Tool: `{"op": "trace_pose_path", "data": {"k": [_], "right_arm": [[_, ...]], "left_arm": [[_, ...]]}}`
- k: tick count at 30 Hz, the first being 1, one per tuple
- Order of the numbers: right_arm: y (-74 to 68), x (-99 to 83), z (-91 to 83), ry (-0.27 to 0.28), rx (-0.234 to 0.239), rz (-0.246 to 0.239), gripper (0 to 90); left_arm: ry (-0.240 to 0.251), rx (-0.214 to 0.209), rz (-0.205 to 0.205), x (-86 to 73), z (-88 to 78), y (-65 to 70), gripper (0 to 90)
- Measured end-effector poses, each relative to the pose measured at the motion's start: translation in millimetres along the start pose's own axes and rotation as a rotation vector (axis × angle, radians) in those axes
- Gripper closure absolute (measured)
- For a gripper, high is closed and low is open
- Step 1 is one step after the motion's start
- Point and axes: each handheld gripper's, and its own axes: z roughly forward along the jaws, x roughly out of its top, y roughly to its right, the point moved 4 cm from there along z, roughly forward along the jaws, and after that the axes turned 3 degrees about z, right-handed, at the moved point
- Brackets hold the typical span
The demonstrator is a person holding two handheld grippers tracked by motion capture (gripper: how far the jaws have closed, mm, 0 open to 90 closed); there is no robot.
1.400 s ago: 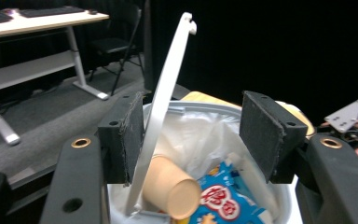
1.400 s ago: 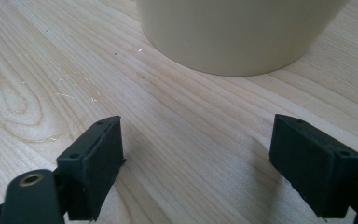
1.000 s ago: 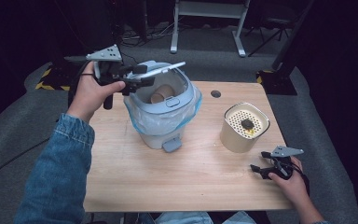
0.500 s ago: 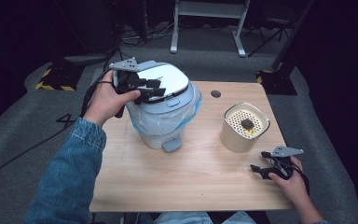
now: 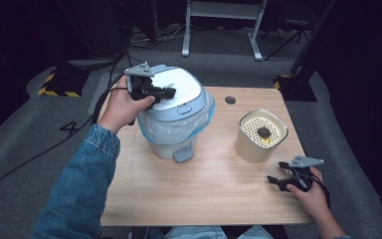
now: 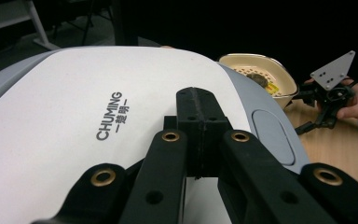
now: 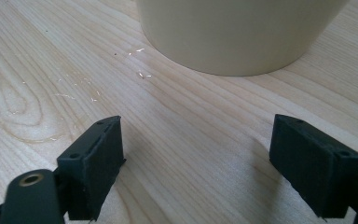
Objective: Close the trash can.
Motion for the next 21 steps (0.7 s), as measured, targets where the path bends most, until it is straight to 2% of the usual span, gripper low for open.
{"op": "trace_pose_path", "data": {"k": [7,8,13,15,16,17,19,21], "right_arm": [[-0.2,0.0,0.0,0.001,0.000,0.001,17.8],[-0.1,0.0,0.0,0.000,0.000,0.000,17.8],[-0.3,0.1,0.0,0.000,0.000,0.002,17.8],[-0.1,0.0,0.0,0.000,-0.001,0.001,17.8],[-0.1,0.0,0.0,0.000,-0.001,0.001,17.8],[-0.1,0.0,0.0,0.000,-0.001,0.001,17.7],[-0.1,0.0,0.0,0.000,-0.001,0.001,17.8],[0.0,0.0,0.0,-0.001,-0.001,0.001,17.8]], "left_arm": [[-0.022,0.046,0.027,2.0,2.2,4.4,90.0],[-0.039,0.053,0.041,0.3,3.3,4.3,90.0],[-0.011,0.048,0.044,-1.3,4.2,5.5,90.0],[-0.019,0.056,0.066,-0.6,2.4,6.0,90.0],[-0.021,0.080,0.046,0.2,1.5,6.8,80.8],[-0.019,0.083,0.040,0.5,0.4,7.6,63.5],[0.027,0.069,0.049,2.8,-6.4,12.1,56.1],[0.049,0.051,0.049,4.5,-13.7,17.6,50.8]]}}
